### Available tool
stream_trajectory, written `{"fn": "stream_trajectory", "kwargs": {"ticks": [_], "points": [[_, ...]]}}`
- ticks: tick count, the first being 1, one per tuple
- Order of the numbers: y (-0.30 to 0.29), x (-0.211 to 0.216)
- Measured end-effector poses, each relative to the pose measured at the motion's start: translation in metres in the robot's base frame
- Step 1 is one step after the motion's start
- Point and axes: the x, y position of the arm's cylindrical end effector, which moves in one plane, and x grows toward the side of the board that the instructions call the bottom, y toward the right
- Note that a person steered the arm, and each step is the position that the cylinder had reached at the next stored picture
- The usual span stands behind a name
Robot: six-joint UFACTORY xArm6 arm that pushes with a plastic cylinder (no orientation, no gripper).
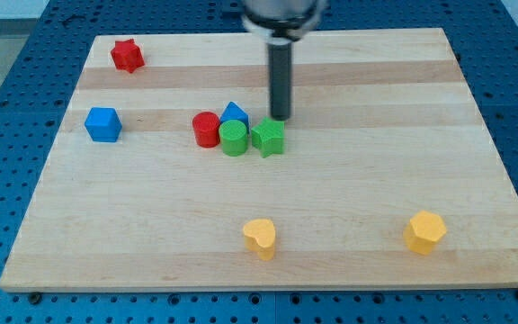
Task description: Push the red star towards the blue cube
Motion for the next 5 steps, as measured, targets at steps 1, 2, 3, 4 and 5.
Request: {"fn": "stream_trajectory", "kwargs": {"ticks": [1,2,3,4,5], "points": [[0.003,-0.049],[-0.026,-0.076],[-0.061,-0.119],[-0.089,-0.181],[-0.106,-0.181]]}}
